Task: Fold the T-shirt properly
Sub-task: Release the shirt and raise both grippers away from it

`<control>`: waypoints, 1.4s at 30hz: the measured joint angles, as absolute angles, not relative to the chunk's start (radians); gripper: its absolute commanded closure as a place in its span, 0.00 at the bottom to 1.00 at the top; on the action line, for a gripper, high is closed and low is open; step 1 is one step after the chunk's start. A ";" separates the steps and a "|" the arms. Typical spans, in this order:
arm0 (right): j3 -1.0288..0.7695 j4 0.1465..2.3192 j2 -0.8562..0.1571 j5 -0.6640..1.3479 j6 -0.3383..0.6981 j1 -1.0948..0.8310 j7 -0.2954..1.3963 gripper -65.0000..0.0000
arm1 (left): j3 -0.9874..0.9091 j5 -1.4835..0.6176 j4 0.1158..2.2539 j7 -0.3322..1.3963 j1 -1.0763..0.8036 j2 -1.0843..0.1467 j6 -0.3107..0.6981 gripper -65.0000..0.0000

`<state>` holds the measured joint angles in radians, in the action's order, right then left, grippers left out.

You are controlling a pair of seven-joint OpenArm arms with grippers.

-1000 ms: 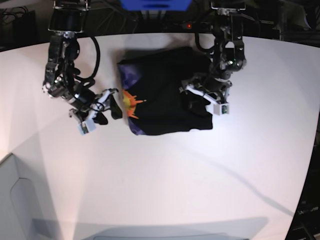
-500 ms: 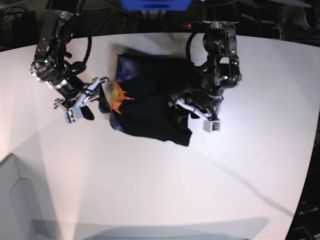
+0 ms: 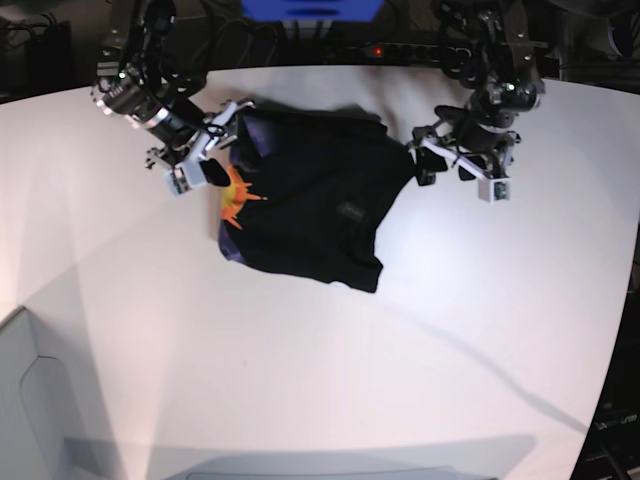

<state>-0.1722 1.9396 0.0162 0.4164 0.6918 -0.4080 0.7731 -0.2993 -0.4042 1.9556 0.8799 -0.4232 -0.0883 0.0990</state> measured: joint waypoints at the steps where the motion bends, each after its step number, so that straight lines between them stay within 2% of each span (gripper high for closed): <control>1: -0.163 1.940 0.017 0.417 0.692 -0.416 0.773 0.47 | -0.300 -0.405 1.952 0.883 -0.424 -0.088 0.099 0.35; 8: -0.143 1.930 0.016 0.420 0.690 -0.428 0.765 0.47 | -0.298 -0.413 1.952 0.883 -0.421 -0.088 0.102 0.35; 11: -0.134 1.915 -0.001 0.421 0.636 -0.431 0.770 0.47 | -0.298 -0.410 1.952 0.881 -0.427 -0.088 0.102 0.35; 19: -0.130 1.907 -0.025 0.423 0.628 -0.436 0.769 0.48 | -0.350 -0.410 1.952 0.882 -0.443 -0.086 0.102 0.35; 22: -0.128 1.877 -0.025 0.427 0.628 -0.433 0.762 0.55 | -0.363 -0.409 1.952 0.884 -0.457 -0.092 0.103 0.35; 28: -0.131 1.843 -0.025 0.424 0.628 -0.427 0.765 0.85 | -0.410 -0.412 1.951 0.887 -0.455 -0.091 0.105 0.35; 31: -0.133 1.844 -0.025 0.424 0.628 -0.427 0.762 0.97 | -0.421 -0.412 1.951 0.886 -0.467 -0.091 0.105 0.35; 33: -0.133 1.847 -0.025 0.424 0.628 -0.427 0.762 1.00 | -0.423 -0.412 1.951 0.886 -0.468 -0.091 0.105 0.35; 42: -0.135 1.943 -0.025 0.426 0.673 -0.436 0.765 1.00 | -0.423 -0.413 1.951 0.887 -0.468 -0.091 0.105 0.35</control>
